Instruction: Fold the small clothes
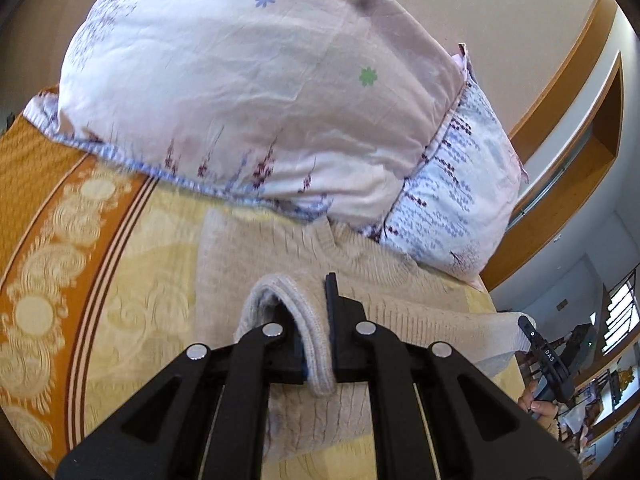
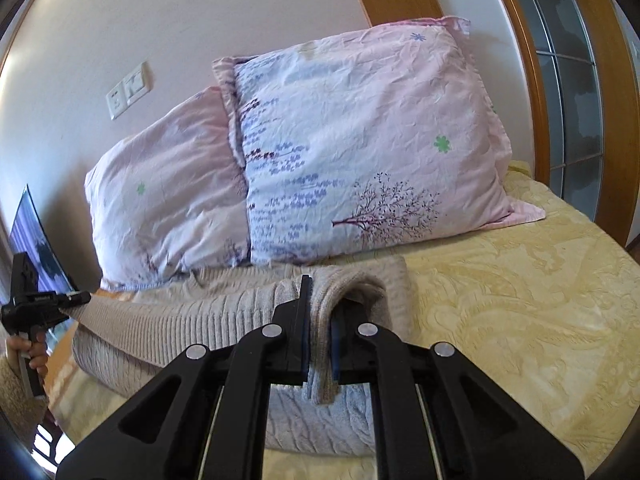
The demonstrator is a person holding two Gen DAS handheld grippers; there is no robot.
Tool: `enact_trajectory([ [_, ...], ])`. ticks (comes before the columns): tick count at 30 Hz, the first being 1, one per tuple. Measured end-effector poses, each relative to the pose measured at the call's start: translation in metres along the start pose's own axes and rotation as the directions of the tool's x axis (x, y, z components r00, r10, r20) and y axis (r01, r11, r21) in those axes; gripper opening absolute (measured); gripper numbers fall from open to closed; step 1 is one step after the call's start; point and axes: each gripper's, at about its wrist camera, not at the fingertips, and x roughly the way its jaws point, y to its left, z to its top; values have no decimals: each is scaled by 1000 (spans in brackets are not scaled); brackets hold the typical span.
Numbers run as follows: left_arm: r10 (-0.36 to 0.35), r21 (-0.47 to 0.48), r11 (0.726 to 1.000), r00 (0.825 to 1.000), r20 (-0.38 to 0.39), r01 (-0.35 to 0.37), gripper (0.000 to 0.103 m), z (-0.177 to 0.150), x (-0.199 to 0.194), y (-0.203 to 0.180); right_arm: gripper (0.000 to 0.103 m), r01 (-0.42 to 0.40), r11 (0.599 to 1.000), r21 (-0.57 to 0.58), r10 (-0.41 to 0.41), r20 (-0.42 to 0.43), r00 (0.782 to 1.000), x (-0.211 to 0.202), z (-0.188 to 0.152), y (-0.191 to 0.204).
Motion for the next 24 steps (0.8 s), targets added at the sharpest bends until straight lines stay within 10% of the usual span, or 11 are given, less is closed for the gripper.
enact_trajectory([
  [13, 27, -153, 987, 994, -106, -43, 6, 17, 88, 46, 8, 77, 969, 235, -21, -231, 973, 98, -5, -40],
  [16, 20, -177, 983, 993, -115, -41, 8, 17, 94, 49, 22, 92, 954, 285, -11, -276, 961, 112, -1, -42],
  [19, -11, -225, 974, 994, -111, -14, 22, 21, 97, 51, 54, 37, 931, 364, 54, -236, 970, 117, 11, -44],
  [24, -30, -260, 965, 999, 38, 39, 53, 37, 57, 49, 55, -37, 936, 350, 69, -81, 994, 84, 38, -35],
])
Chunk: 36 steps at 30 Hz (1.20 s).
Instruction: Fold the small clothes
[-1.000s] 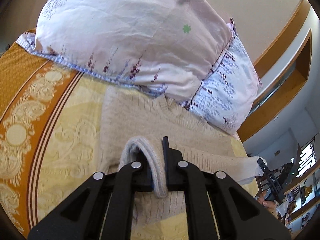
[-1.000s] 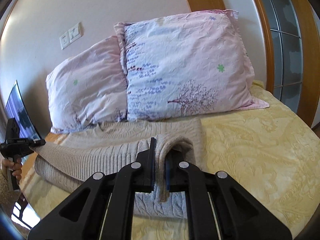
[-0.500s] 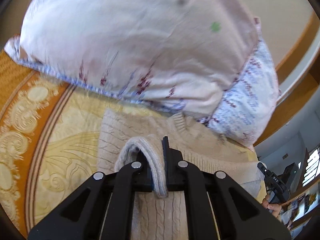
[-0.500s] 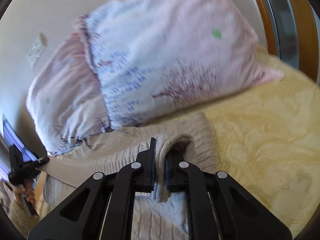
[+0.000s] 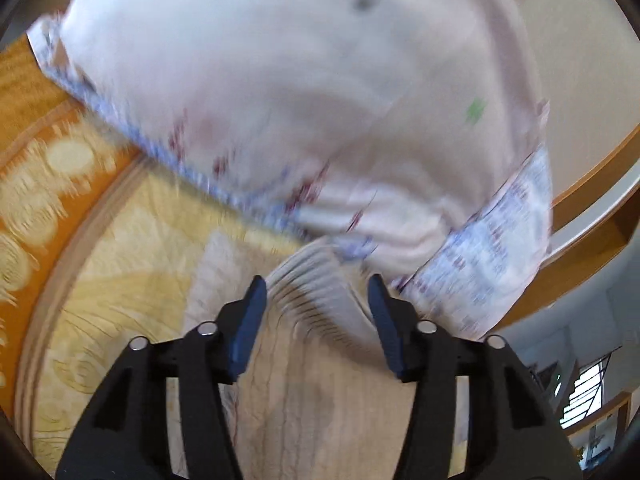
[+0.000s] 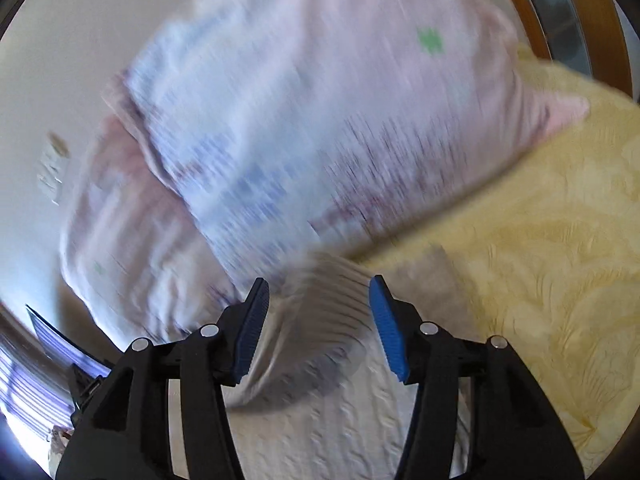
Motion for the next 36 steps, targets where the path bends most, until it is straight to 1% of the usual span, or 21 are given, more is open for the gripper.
enact_trajectory([
  [1, -15, 6, 1000, 1000, 24, 15, 54, 3, -12, -2, 55, 1, 1000, -20, -1, 28, 1000, -11, 2, 4],
  [3, -14, 31, 999, 998, 63, 12, 54, 6, -32, -7, 55, 19, 998, -61, -15, 76, 997, -32, 4, 8],
  [5, 3, 74, 997, 996, 85, -9, 54, 4, -50, -10, 54, 42, 995, -87, -34, 91, 995, -45, 4, 6],
  [6, 16, 91, 996, 996, 87, -24, 54, 1, -54, -12, 54, 65, 993, -101, -56, 88, 995, -51, 1, 5],
  [8, 66, 136, 988, 996, 62, -74, 54, -8, -58, -12, 54, 99, 987, -126, -91, 65, 994, -56, -7, 1],
  [10, 103, 167, 980, 994, 31, -107, 53, -16, -60, -8, 53, 121, 982, -145, -118, 34, 992, -56, -16, -5],
  [13, 158, 237, 960, 987, -18, -150, 53, -34, -54, -8, 48, 145, 975, -168, -151, -22, 988, -53, -30, -14],
  [15, 187, 275, 947, 981, -45, -168, 53, -47, -48, -10, 46, 173, 966, -194, -186, -51, 981, -50, -40, -19],
  [17, 206, 295, 939, 976, -67, -177, 53, -58, -43, -8, 44, 192, 956, -221, -210, -64, 976, -49, -48, -21],
  [21, 235, 304, 932, 967, -96, -196, 53, -71, -37, -2, 40, 214, 939, -271, -248, -101, 963, -45, -61, -25],
  [23, 254, 309, 928, 960, -114, -209, 49, -76, -32, 1, 37, 219, 930, -295, -261, -113, 959, -42, -65, -25],
  [25, 270, 320, 921, 956, -113, -222, 47, -80, -29, 2, 36, 225, 924, -310, -274, -126, 953, -38, -68, -25],
  [27, 283, 337, 912, 953, -107, -233, 42, -83, -28, 2, 29, 236, 917, -321, -289, -128, 949, -37, -71, -26],
  [30, 285, 335, 912, 953, -106, -236, 33, -84, -30, 3, 16, 238, 913, -330, -291, -121, 949, -38, -74, -27],
  [32, 295, 337, 909, 950, -106, -245, 21, -85, -31, 5, 14, 235, 914, -331, -288, -120, 950, -39, -75, -27],
  [34, 300, 333, 909, 948, -107, -250, 13, -84, -31, 7, 13, 238, 910, -339, -291, -115, 950, -39, -77, -26],
  [36, 288, 321, 917, 951, -113, -239, 12, -83, -32, 10, 12, 239, 910, -339, -290, -109, 951, -40, -77, -26],
])
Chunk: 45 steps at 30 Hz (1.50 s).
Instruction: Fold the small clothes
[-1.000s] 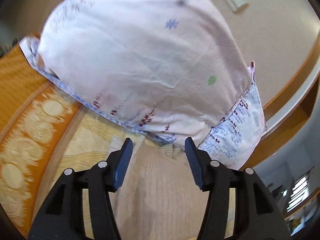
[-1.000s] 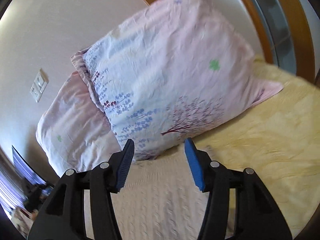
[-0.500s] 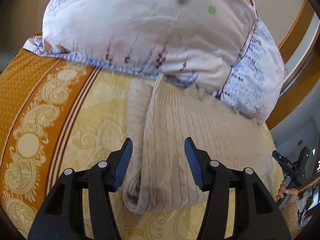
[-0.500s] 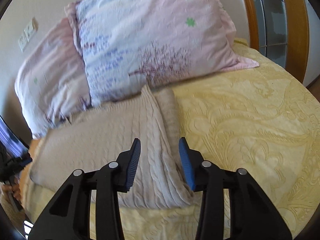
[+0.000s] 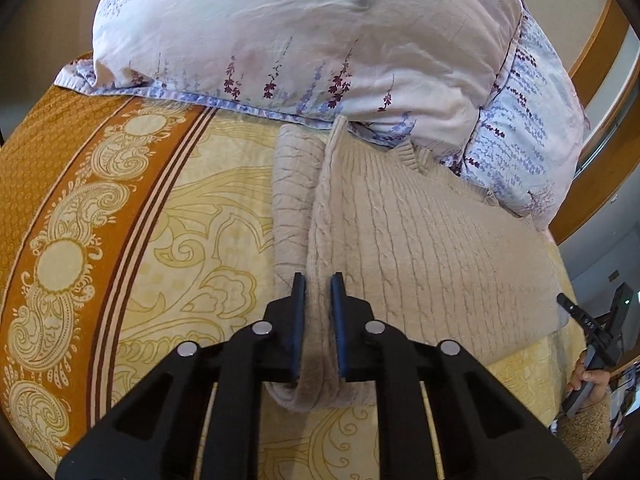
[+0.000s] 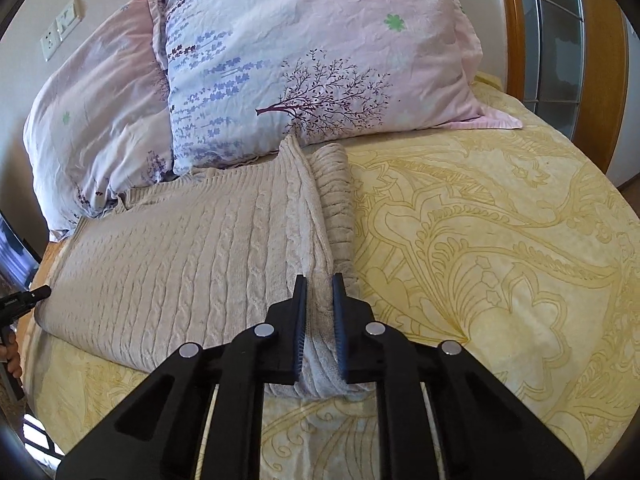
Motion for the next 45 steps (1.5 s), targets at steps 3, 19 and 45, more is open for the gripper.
enact_trajectory([
  [3, -9, -1, 1000, 1000, 1, 9, 9, -1, -2, 1, 11, -1, 1000, 9, 1, 13, 1000, -4, 0, 0],
  [19, -49, 33, 998, 999, -17, 50, 7, -11, -5, 5, 10, 87, 996, 32, -85, -51, 995, -6, -17, -3],
  [45, -16, 110, 994, 1000, 22, 14, 66, 9, 17, -50, 37, -57, 987, -152, 41, -105, 994, 51, 12, 114],
])
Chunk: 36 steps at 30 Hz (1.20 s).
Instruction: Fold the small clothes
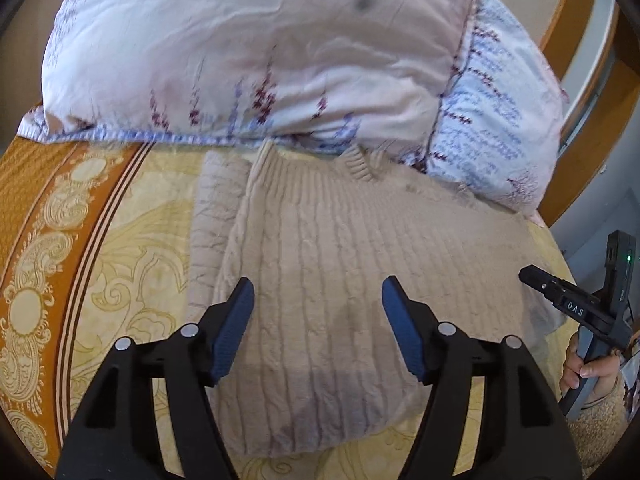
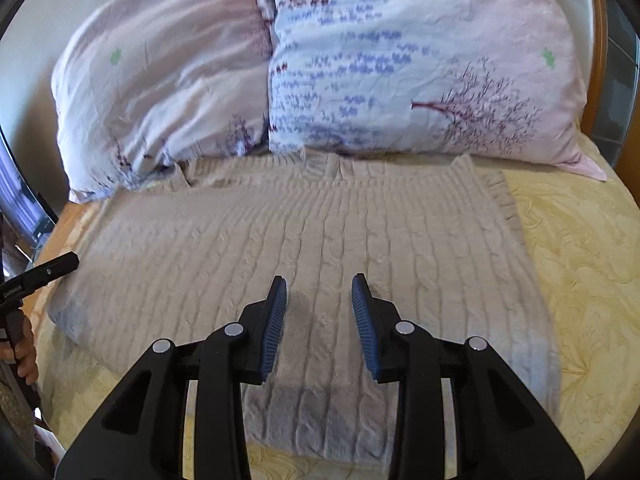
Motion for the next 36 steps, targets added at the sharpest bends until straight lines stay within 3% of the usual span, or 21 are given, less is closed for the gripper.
enact_trajectory([
  [6, 2, 0, 1000, 1000, -11, -2, 66, -3, 7, 5, 38, 15, 1000, -22, -15, 25, 1000, 3, -8, 1],
  [11, -90, -128, 987, 994, 62, 97, 66, 10, -14, 28, 39, -23, 1000, 5, 23, 24, 999, 1, -8, -5],
  [13, -92, -193, 976, 993, 80, 105, 66, 17, -20, 45, 39, -29, 1000, 9, 28, 25, 999, 1, -8, -4],
  [16, -87, -289, 952, 995, 46, 97, 66, 24, -13, 69, 39, -31, 999, 11, 31, 31, 999, 1, -9, -4],
  [21, -166, -405, 903, 986, -18, 145, 66, 25, 10, 90, 39, -39, 999, 12, 38, 36, 999, 0, -9, -4],
  [27, -226, -458, 866, 974, -1, 200, 65, 24, 20, 92, 39, -41, 999, 14, 40, 37, 998, -1, -9, -4],
  [36, -250, -485, 846, 968, 5, 221, 45, 21, 29, 87, 40, -46, 999, 28, 44, 46, 998, -3, -10, -4],
])
